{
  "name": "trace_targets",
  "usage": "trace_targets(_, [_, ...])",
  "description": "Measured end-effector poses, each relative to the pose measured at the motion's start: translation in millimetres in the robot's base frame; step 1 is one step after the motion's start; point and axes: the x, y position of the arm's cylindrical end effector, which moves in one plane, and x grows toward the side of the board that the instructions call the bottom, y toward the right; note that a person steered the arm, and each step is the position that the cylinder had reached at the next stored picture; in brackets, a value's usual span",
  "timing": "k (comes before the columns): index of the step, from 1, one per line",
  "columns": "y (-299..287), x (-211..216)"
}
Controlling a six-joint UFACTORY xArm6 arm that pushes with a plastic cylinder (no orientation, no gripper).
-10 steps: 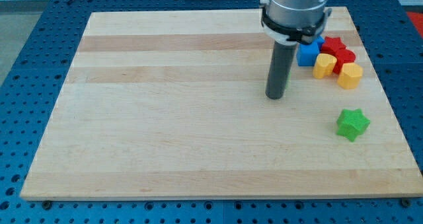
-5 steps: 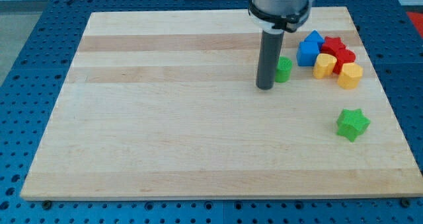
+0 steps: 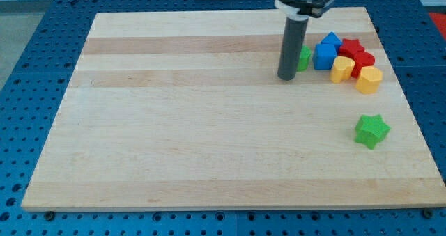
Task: Move green circle closer to blue cube
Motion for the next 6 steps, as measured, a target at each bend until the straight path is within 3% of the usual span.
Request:
trace_targets(2, [-25.7, -29.7])
trace_targets(6, [14.3, -31.1])
